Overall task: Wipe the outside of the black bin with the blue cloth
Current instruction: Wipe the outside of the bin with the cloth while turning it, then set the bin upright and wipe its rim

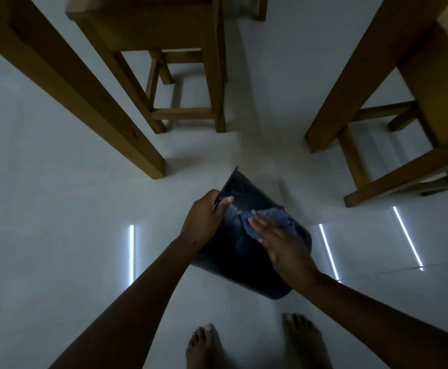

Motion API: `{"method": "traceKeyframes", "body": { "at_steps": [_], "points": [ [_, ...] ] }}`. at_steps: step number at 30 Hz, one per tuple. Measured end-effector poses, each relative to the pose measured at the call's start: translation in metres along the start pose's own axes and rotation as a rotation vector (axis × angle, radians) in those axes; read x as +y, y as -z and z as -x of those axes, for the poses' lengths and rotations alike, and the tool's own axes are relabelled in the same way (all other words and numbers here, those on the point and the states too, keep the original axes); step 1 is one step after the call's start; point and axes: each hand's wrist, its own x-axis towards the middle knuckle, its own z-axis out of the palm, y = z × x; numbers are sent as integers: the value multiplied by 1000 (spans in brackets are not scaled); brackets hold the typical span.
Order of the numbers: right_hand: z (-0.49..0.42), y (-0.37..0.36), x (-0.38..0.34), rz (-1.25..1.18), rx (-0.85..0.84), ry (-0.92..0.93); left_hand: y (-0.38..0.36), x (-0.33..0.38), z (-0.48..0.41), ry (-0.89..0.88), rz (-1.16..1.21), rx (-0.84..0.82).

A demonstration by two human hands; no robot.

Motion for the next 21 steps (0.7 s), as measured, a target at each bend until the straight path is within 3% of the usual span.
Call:
{"method": "traceKeyframes", "body": {
  "at_steps": [2, 4, 7, 11, 21],
  "points": [
    [-7, 21, -6, -242, 128, -90, 11, 9, 7, -66, -41, -8],
    [-16, 46, -8, -601, 344, -292, 20, 19, 12, -169, -163, 31],
    [-24, 73, -13, -827, 446, -432, 27, 35, 17, -316, -310, 59],
    [-28, 85, -15, -806, 510, -486, 18, 38, 21, -475, -469, 74],
    [-27, 66, -22, -790, 478, -429, -36, 5, 57, -526, -640, -76]
  ]
}}
